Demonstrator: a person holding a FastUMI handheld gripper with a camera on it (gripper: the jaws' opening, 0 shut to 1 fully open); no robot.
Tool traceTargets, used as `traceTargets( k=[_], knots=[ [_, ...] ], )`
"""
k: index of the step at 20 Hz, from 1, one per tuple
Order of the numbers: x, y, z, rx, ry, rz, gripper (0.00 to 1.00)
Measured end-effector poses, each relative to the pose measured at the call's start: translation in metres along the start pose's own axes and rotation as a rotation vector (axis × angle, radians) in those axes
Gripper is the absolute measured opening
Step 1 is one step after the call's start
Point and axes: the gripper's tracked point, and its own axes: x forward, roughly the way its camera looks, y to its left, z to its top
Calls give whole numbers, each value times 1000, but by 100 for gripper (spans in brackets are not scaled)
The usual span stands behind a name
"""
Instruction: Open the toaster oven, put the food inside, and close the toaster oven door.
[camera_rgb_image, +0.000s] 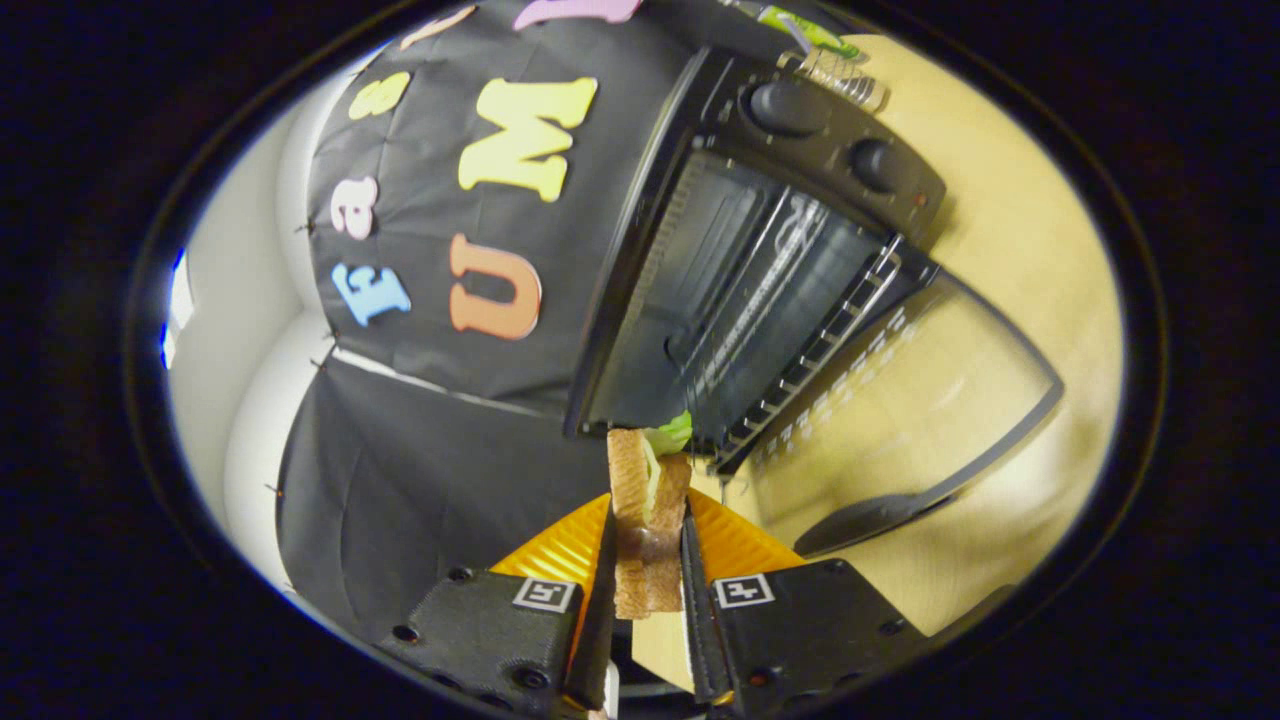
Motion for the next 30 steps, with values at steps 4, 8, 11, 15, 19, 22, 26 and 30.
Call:
traceTargets(
  k=[4, 8, 11, 15, 19, 22, 26, 30],
  knots=[
    [-8, 4, 53, 82, -268, 66, 38],
    [6, -10, 62, 45, -348, -6, 40],
    [26, -13, 71, 50, -392, -23, 41],
    [57, -24, 76, 53, -400, -52, 42],
    [78, -31, 101, 37, -449, -68, 41],
    [85, -40, 111, -38, -480, -115, 41],
    [92, -49, 109, -228, -455, -235, 45],
    [94, -57, 109, -491, -408, -379, 57]
  ],
)
